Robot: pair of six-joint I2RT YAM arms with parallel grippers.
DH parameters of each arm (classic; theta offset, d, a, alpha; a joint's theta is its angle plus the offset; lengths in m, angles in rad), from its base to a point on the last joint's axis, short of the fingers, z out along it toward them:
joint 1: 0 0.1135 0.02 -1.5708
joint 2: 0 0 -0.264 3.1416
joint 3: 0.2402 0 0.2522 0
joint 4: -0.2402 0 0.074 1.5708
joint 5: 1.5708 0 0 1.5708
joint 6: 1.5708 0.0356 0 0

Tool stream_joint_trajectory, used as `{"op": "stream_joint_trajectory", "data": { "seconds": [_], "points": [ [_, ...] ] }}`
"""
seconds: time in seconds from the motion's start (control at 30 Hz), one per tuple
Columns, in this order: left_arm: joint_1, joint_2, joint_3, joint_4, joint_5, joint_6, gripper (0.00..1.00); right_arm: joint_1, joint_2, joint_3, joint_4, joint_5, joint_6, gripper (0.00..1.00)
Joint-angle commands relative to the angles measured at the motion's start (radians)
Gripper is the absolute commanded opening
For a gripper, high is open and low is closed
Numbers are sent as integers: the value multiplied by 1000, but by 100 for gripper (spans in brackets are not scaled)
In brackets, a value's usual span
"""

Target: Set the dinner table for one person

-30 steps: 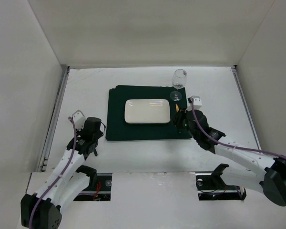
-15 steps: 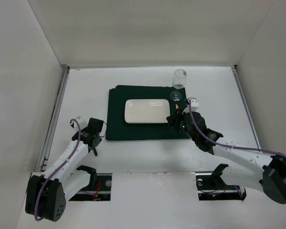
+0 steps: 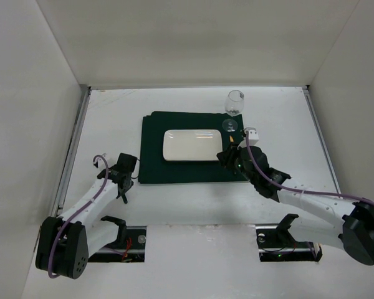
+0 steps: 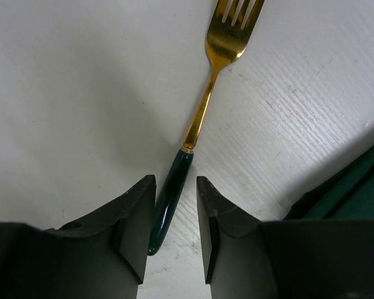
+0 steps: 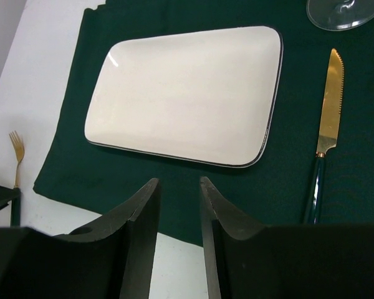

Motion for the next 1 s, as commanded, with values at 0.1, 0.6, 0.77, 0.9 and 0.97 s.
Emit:
{"op": "stream_joint_trajectory", "data": {
  "seconds": [0.1,0.6,0.77,0.9,0.97],
  "points": [
    [5,-9,-25,8,34,-34,30,7,5,-2,72,-7,8,37],
    [3,-42,-69,82,37,-28,14,-2,1,-8,72,-5,8,37],
    [-62,-136,-53,110,-10,28,9,-5,11,-8,75,-2,8,38],
    [-136,-147,44,87,-79,132,8,-7,25,-2,73,-8,10,38],
    [-168,-116,119,79,-101,198,8,-7,25,-4,77,-5,13,38]
  ]
}}
